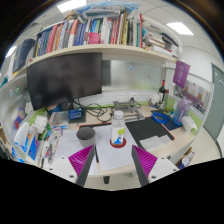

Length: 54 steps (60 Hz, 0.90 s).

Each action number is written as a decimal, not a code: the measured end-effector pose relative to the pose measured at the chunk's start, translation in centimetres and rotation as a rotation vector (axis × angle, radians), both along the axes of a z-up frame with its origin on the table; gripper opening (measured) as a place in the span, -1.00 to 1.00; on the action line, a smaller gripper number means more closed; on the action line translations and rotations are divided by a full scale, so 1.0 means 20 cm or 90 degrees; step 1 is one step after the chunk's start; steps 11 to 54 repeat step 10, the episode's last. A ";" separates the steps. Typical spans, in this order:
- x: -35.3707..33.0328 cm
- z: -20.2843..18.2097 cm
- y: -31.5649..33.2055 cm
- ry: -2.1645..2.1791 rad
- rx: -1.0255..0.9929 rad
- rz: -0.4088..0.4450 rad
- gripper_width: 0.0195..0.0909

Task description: Pour water

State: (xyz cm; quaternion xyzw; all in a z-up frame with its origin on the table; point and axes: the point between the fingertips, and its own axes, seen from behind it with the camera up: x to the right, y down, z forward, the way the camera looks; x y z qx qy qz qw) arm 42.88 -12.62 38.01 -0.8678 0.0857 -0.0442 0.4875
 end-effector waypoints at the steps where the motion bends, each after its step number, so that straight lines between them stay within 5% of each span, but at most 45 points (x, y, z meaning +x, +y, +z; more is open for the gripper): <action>1: 0.00 0.01 -0.01 0.000 0.000 -0.001 0.57; 54: -0.07 0.05 -0.05 0.009 -0.002 0.011 0.56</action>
